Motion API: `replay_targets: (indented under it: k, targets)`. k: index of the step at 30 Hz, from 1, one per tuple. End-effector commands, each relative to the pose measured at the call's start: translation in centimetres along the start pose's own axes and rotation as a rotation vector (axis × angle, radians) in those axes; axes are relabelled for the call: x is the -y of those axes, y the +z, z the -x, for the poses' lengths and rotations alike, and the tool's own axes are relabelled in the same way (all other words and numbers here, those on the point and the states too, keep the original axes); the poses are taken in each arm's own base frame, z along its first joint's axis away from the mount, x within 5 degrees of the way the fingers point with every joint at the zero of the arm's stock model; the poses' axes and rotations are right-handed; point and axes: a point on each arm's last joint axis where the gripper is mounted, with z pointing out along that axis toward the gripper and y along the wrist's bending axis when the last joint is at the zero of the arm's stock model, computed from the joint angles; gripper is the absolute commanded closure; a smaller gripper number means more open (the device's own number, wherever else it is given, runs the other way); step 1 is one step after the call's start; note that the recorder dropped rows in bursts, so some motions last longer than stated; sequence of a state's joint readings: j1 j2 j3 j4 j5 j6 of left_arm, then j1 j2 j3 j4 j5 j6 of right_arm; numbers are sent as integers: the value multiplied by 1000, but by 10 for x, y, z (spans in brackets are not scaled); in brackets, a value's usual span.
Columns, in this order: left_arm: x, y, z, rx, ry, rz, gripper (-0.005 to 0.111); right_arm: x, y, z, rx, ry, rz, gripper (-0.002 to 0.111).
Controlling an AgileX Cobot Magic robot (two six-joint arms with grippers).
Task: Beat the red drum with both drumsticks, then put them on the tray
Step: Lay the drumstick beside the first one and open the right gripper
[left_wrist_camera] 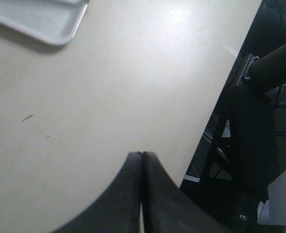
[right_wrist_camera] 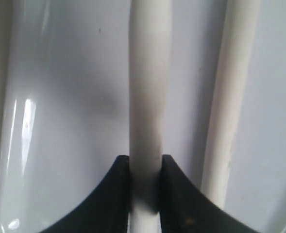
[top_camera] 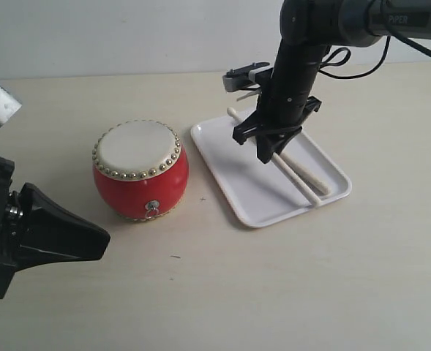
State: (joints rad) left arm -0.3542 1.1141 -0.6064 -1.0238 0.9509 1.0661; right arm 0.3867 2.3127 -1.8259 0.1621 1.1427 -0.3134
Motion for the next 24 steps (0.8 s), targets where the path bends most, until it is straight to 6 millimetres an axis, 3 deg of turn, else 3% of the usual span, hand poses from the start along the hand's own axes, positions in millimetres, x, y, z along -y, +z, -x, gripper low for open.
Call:
replay_targets:
  k: [1,12,24]
  targets:
    - [2,-1,1,15,-2,-4,107,3,-5,10,49,-6,-8,108]
    - [2,-1,1,15,-2,-4,107,6,8,10,13,-8,-11,107]
    - [2,-1,1,15,-2,-4,107,6,8,10,16,1,-12,87]
